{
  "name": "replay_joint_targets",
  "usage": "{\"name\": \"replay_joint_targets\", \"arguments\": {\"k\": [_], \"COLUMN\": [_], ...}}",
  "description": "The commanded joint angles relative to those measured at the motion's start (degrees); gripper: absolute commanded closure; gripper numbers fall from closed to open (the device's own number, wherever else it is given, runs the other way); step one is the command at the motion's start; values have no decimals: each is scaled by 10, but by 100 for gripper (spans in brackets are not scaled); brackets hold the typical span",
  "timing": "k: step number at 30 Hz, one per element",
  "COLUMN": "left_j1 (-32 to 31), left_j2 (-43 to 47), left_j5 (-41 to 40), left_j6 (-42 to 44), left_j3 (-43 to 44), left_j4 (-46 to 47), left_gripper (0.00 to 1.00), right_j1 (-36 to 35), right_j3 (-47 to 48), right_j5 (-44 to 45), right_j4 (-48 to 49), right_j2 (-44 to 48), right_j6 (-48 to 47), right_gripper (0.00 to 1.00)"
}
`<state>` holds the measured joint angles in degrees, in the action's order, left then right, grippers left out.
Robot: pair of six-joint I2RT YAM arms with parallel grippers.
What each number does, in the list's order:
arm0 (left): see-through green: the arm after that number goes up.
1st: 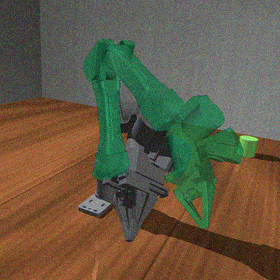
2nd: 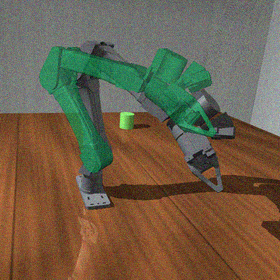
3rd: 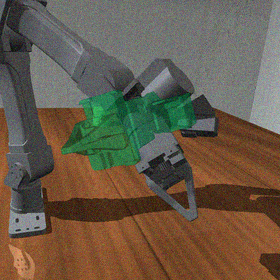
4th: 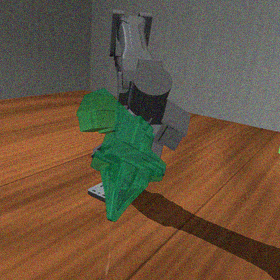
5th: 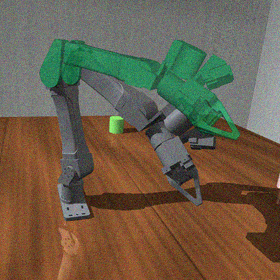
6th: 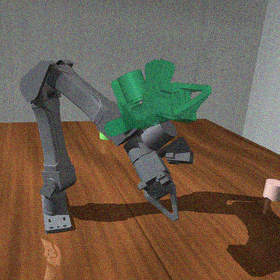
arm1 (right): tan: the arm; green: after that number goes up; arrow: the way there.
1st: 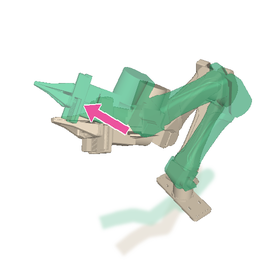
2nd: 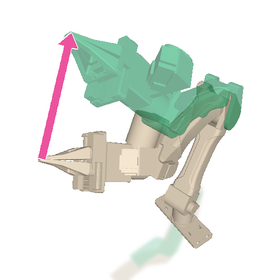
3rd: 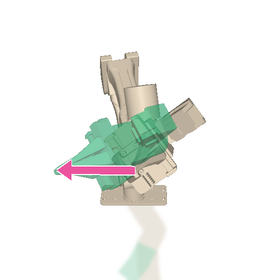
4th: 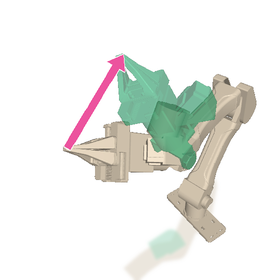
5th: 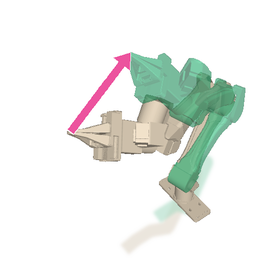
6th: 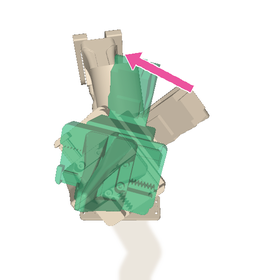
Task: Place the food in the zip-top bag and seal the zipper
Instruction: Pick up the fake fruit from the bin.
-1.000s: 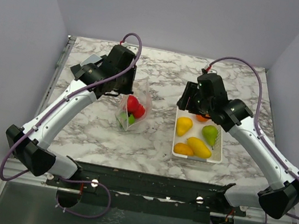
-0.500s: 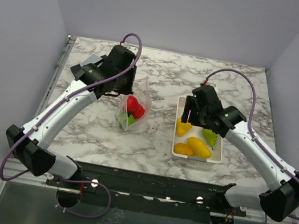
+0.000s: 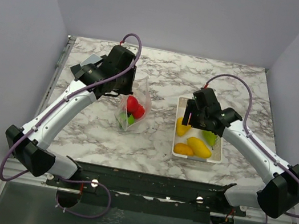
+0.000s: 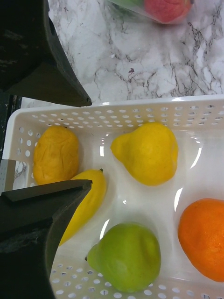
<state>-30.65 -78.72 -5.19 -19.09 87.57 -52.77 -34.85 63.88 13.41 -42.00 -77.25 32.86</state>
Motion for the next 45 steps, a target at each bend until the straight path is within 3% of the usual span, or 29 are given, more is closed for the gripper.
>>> {"name": "replay_joint_targets", "arguments": {"k": [1, 17, 31, 45], "left_j1": [0, 0, 0, 0], "left_j2": [20, 31, 32, 30], "left_j5": [2, 4, 5, 2], "left_j6": [-4, -10, -11, -8], "left_j3": [-9, -9, -7, -5], "left_j4": [6, 3, 1, 1], "left_gripper": [100, 100, 100, 100], "right_j1": [18, 71, 88, 90], "right_j3": [-15, -22, -20, -32], "right_j5": [-44, -105, -97, -91], "right_j4": [39, 90, 114, 141], "right_j2": [-16, -69, -124, -167], "right_j6": [-11, 7, 29, 40], "right_gripper": [31, 29, 19, 17]}}
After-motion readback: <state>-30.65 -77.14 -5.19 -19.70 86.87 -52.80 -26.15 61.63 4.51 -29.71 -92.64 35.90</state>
